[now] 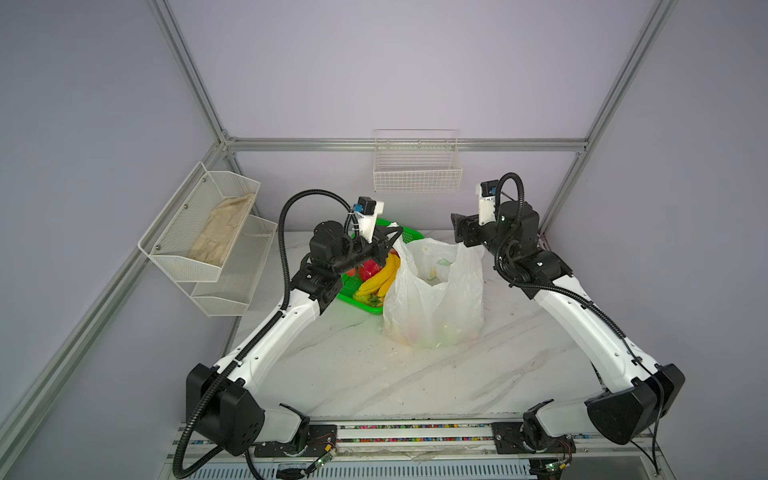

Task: Place the fake fruits into the plastic bag and tie a complex knot
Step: 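Move the right gripper with its handle toward the left gripper's handle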

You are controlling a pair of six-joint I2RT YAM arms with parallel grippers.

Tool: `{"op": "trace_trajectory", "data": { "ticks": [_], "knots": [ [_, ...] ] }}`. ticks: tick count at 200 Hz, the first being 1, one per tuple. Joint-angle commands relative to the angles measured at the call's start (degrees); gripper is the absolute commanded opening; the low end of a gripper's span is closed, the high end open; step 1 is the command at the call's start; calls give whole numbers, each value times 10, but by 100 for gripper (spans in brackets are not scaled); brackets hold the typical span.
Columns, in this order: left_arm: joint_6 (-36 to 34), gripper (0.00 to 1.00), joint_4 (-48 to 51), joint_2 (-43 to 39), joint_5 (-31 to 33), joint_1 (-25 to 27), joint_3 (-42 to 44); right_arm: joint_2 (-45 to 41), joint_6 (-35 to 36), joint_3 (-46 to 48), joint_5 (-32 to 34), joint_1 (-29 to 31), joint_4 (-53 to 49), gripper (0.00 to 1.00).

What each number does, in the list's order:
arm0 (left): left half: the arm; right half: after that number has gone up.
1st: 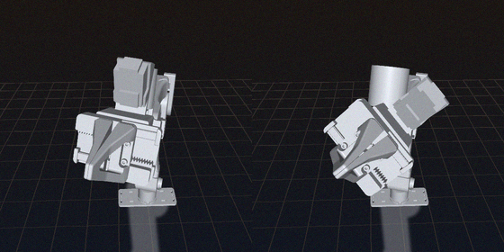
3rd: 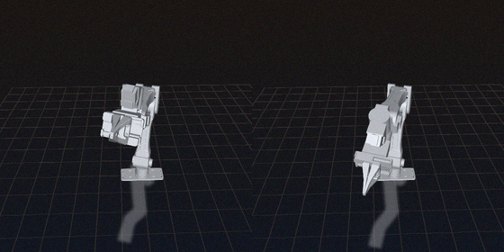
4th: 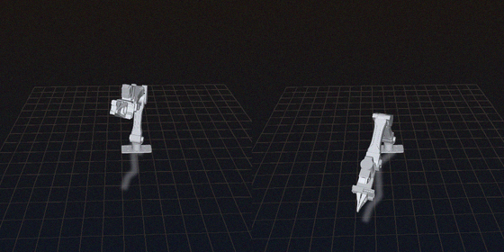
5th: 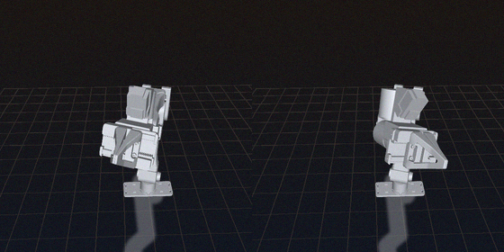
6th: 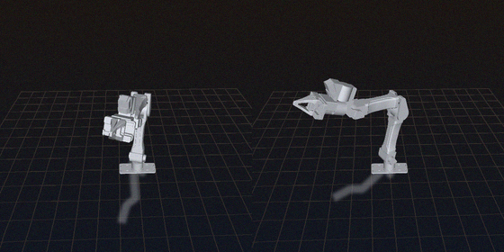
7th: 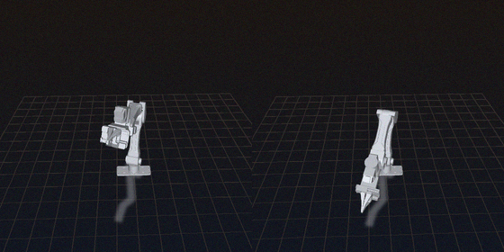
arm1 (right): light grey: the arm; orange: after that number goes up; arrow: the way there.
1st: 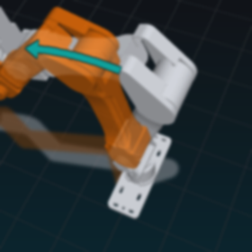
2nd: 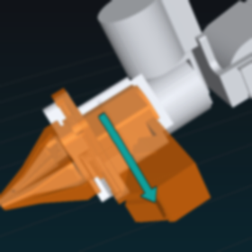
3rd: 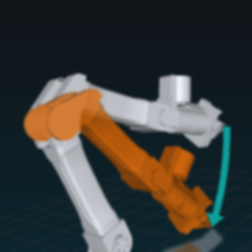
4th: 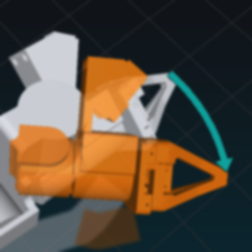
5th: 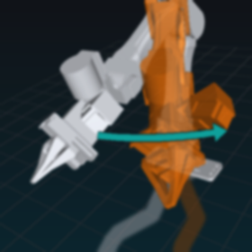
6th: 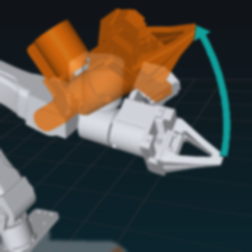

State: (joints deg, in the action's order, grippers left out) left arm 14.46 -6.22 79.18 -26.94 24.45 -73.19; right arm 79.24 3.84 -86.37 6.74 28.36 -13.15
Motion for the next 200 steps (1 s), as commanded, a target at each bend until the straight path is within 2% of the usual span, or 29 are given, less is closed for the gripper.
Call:
{"op": "trace_trajectory", "data": {
  "ticks": [1,18,55,74,89,99,132,172,200],
  "knots": [
    [19,0,-22,-19,-8,2,23,-48,41,6,20,24,6,86],
    [22,0,-21,-26,-7,2,25,-70,57,16,-24,41,12,86],
    [26,0,-18,-34,-10,2,30,-86,71,91,-204,74,70,86],
    [26,0,-18,-38,-12,2,32,-85,63,132,-301,76,132,91],
    [23,0,-12,-39,-14,2,28,-77,57,159,-346,76,188,95],
    [20,0,-8,-42,-17,2,27,-67,52,169,-358,76,216,97],
    [16,0,-12,-49,-19,2,31,-18,50,188,-394,76,294,97],
    [14,0,-8,-52,-24,2,31,43,57,202,-399,75,391,97],
    [10,0,-5,-57,-23,2,31,79,71,199,-411,76,422,95]
  ]
}}
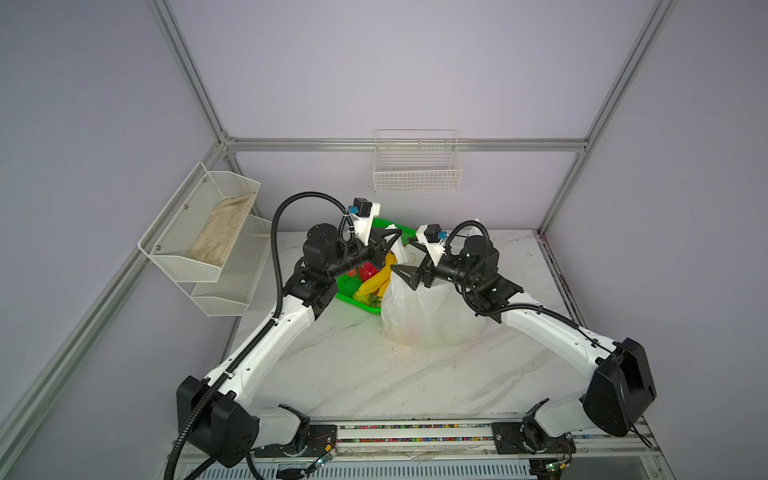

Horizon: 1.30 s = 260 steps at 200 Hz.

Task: Place the fake fruits into the plastic bag and tie a complex knot
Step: 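Move the right gripper with its handle toward the left gripper's handle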

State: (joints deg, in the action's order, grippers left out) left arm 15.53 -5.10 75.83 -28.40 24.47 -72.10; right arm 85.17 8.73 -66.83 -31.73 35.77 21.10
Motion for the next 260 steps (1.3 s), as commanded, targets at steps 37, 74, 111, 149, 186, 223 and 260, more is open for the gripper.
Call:
{"op": "trace_trajectory", "data": {
  "ticks": [37,74,111,149,186,223,260],
  "knots": [
    [-1,0,-16,-30,1,1,20,40,10,29,-49,1,120,55],
    [-14,0,-9,-39,13,-1,26,15,-12,78,-38,1,139,8],
    [-17,3,-46,-46,-9,-4,52,-27,-47,136,-26,2,156,3],
    [-30,37,-68,-54,-78,-5,74,-62,-81,179,-19,2,189,0],
    [-47,62,-56,-33,-157,-5,53,-81,-78,186,-33,2,181,0],
    [-60,67,-39,-2,-191,-5,14,-87,-73,189,-46,2,179,0],
    [-36,61,-65,36,-217,-3,-22,-85,-69,192,-55,2,171,0]
  ]
}}
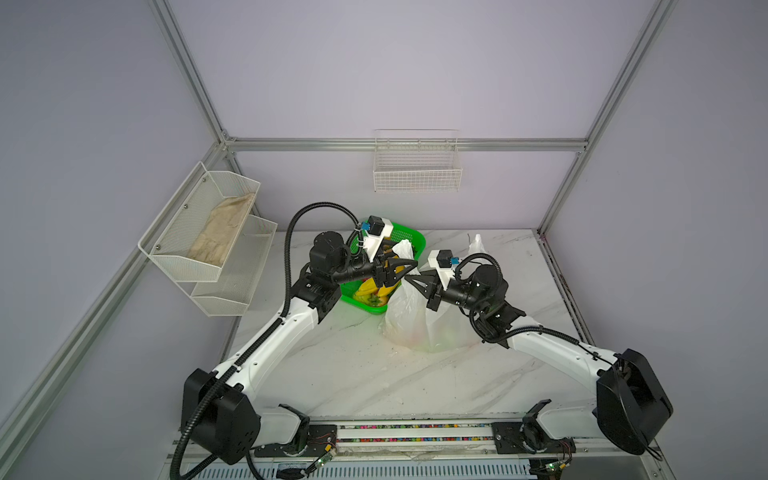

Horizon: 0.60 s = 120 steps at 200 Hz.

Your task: Place the fake fruits into the plastic bag and tie a complex knot

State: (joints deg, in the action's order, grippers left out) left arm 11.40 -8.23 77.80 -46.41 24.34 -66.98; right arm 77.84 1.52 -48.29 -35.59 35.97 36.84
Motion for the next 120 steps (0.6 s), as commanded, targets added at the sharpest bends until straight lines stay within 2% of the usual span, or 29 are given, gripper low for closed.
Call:
{"op": "trace_trajectory", "data": {
  "ticks": [1,36,75,93,107,120],
  "knots": [
    [6,60,-34,17,-38,-2,-74,-12,3,7,-16,-1,14,0],
    [56,40,-74,58,-54,2,-100,-5,3,8,-18,0,4,0],
    [64,13,-76,83,-60,7,-119,-8,5,9,-1,-1,-15,5],
    [75,0,-78,72,-19,9,-99,-15,-3,-1,47,0,-42,16],
    [82,0,-89,54,24,14,-69,-24,-14,-11,111,0,-69,23],
    [87,0,-98,38,51,21,-43,-37,-16,-15,160,4,-94,34]
  ]
}}
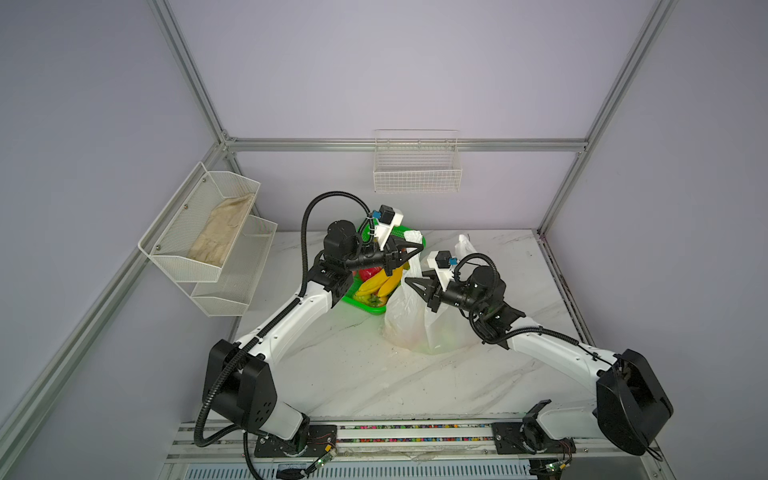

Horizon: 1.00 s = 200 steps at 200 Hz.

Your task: Place the fake fruits into the plastic bag and tie a complex knot

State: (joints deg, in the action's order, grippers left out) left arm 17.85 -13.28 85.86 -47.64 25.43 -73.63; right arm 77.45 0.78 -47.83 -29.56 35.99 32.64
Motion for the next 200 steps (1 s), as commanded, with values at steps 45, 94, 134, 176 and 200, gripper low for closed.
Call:
{"op": "trace_trajectory", "data": {
  "ticks": [45,94,134,176,200],
  "knots": [
    [58,0,-66,-95,126,20,87,-88,-26,2,221,32,-61,83],
    [88,0,-96,-107,127,21,108,-93,-9,3,266,75,-12,92],
    [90,0,-98,-110,126,21,111,-52,67,-26,167,77,7,95],
    [97,0,-103,-104,129,21,111,-10,90,-63,77,47,7,97],
    [98,0,-104,-104,127,21,112,9,95,-83,5,12,2,97]
  ]
}}
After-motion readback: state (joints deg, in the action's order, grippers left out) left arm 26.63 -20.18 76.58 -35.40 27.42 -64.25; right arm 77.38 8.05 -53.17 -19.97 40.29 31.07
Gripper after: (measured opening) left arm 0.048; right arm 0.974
